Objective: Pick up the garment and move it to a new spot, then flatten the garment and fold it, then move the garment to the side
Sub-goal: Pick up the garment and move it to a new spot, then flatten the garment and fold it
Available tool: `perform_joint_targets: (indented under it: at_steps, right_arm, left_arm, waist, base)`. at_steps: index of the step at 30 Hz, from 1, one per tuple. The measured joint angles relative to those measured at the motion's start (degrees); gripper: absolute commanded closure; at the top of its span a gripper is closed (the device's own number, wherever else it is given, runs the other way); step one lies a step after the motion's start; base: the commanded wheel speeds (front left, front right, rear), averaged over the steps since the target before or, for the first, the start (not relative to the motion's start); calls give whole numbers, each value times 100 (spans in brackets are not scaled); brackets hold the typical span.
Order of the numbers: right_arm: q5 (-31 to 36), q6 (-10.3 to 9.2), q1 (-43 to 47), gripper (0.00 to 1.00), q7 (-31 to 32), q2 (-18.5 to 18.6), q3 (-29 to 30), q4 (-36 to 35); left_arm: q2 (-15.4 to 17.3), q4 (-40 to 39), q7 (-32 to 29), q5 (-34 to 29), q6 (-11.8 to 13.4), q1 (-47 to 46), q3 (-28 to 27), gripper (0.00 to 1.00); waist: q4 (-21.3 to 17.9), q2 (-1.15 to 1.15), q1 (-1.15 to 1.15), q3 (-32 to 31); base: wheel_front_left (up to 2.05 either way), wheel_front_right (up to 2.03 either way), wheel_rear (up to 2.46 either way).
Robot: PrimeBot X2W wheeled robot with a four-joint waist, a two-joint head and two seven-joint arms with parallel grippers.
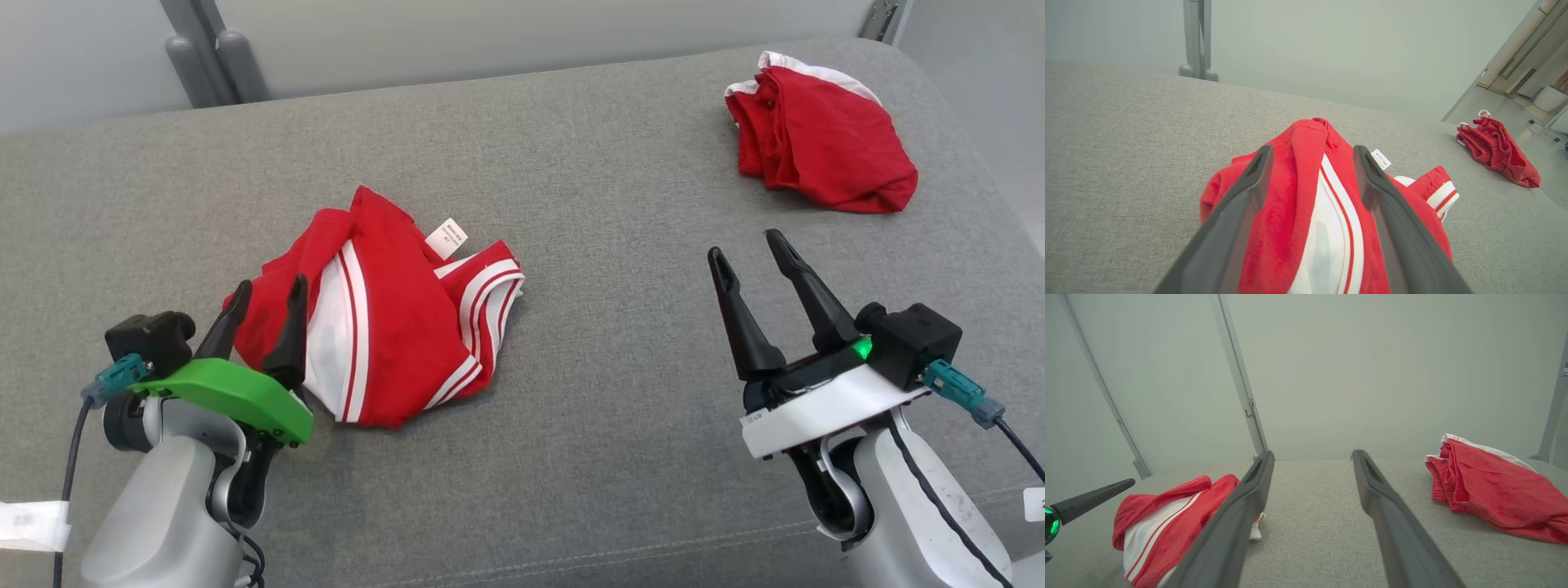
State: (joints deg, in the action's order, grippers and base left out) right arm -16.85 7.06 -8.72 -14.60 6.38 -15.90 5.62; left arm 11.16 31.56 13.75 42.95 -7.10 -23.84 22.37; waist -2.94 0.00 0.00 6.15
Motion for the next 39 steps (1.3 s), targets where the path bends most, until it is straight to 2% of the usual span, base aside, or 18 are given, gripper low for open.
perform_joint_targets:
  at_steps: [11, 18, 30, 39]
  right_arm:
    - [-750, 0, -13, 0, 67, -96, -569, 493]
    - [-1161, 0, -435, 0, 489, -85, -714, 918]
    - [-1670, 0, -1345, 0, 1154, 34, -818, 1603]
    - [-2312, 0, -1721, 0, 1627, -16, -893, 2207]
  left_arm:
    - [-213, -486, 51, -203, -2, 166, -20, 0]
    - [-303, -837, 52, -481, -2, 191, 55, 0]
    - [-447, -1350, 52, -587, -2, 288, -82, 0]
    - [-485, -1533, 52, -677, -2, 334, -196, 0]
  waist:
    - [264, 0, 0, 107]
    - [541, 0, 0, 234]
    - [1035, 0, 0, 563]
    - [1347, 0, 0, 801]
  base:
    - [0, 0, 0]
    - [0, 0, 0]
    - [0, 0, 0]
    - [0, 0, 0]
